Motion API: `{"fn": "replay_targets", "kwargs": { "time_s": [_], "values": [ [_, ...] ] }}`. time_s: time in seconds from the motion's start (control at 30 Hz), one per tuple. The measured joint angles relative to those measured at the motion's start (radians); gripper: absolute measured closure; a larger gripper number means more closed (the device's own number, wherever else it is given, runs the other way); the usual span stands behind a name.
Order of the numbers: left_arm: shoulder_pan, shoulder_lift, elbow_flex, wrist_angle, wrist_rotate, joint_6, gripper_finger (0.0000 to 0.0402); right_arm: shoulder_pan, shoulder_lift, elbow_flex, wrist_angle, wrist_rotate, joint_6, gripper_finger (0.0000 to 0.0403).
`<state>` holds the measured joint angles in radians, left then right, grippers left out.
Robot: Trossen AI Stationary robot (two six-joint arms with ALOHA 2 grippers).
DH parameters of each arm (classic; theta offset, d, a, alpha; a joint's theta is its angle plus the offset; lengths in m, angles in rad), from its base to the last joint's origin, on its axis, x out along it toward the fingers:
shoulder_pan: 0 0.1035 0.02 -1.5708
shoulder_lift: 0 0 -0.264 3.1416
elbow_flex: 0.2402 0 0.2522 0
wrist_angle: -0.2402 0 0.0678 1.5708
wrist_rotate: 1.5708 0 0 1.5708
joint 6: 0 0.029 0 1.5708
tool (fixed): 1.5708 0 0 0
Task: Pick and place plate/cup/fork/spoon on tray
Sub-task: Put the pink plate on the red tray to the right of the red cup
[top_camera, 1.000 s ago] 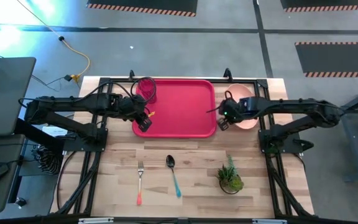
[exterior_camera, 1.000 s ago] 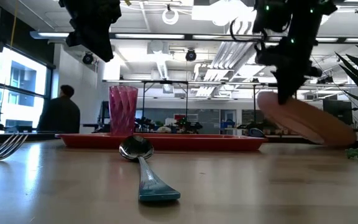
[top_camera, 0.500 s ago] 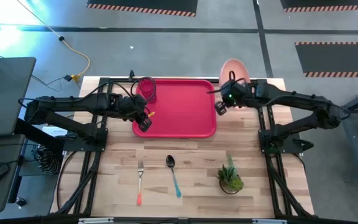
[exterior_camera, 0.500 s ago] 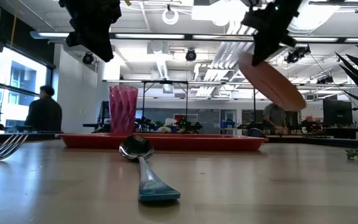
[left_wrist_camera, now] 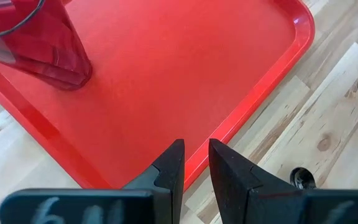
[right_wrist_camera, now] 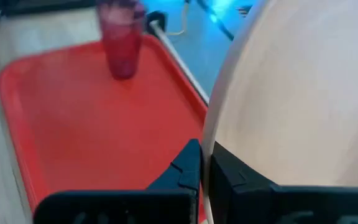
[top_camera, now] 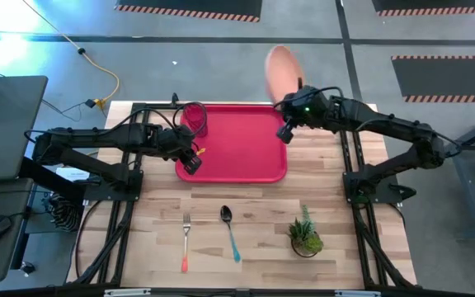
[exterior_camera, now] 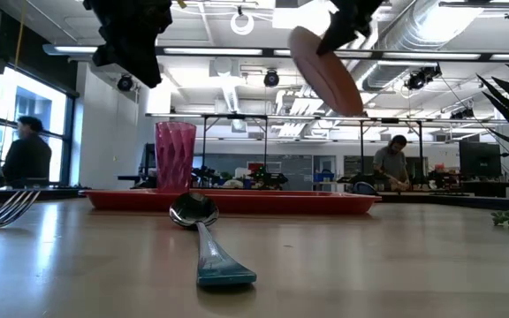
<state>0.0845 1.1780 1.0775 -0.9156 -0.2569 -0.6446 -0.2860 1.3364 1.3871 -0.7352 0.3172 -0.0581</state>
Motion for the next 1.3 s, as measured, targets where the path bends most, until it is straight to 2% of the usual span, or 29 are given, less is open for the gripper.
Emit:
{"fn": "replay_targets", "kwargs": {
  "time_s": [0.3,0.73,1.3],
  "values": [
    [0.000,-0.060,0.000,0.000,-0.001,-0.025,0.0339,0.048,0.172,0.033,-0.049,-0.093,-0.232,0.0403],
    [0.000,-0.099,0.000,0.000,-0.008,-0.026,0.0339,0.162,0.413,0.032,-0.068,-0.134,-0.465,0.0403],
    [0.000,-0.099,0.000,0.000,-0.020,-0.026,0.0339,0.203,0.530,0.033,-0.029,-0.135,-0.644,0.0403]
  ]
}}
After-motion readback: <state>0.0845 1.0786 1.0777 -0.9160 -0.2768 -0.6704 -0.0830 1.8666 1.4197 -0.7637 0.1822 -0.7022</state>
